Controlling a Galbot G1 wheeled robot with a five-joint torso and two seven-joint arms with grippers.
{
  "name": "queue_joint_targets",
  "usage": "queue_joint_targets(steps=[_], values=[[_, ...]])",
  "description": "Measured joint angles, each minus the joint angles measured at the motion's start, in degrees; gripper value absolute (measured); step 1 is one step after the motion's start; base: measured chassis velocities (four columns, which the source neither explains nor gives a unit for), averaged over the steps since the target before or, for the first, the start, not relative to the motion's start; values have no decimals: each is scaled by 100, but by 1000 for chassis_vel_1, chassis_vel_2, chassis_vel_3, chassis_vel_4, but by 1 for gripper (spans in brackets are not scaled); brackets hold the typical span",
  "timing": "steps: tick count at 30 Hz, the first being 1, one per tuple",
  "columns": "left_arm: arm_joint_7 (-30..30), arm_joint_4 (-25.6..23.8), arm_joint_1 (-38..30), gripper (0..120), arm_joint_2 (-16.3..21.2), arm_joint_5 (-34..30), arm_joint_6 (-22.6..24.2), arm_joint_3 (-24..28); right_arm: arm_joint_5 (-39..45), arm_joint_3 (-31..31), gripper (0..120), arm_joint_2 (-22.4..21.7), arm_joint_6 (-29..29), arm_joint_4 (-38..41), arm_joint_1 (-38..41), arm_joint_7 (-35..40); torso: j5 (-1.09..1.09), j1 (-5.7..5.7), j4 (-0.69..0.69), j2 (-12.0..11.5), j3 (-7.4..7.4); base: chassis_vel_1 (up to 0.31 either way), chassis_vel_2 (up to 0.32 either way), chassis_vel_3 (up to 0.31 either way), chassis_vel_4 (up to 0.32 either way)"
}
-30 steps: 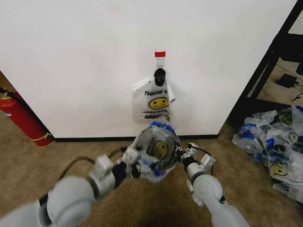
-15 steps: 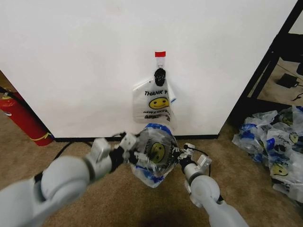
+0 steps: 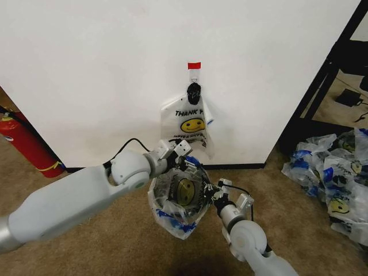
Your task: Pick up the garbage bag from the wall and place it over the trash bin.
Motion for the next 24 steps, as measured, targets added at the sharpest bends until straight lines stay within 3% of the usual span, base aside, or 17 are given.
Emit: queue_joint_targets(steps=[5, 13, 17, 24], values=[[186, 259, -5, 66, -9, 291, -83, 107, 32, 16, 1, -5, -16, 7, 13, 5, -1, 0, 0, 0, 0, 0, 0, 0, 0], [236, 94, 146, 41, 218, 143, -36, 25, 76, 35, 1, 27, -34, -61, 69, 119, 0, -1, 0, 1, -1, 0, 0, 0, 0], [223, 165, 203, 50, 213, 143, -26, 12, 91, 27, 1, 76, -43, -69, 99, 142, -1, -1, 1, 1, -1, 0, 0, 0, 0], [153, 260, 228, 51, 70, 142, -23, 27, 101, 15, 1, 101, -66, -44, 125, 187, -1, -1, -1, 1, -1, 0, 0, 0, 0]])
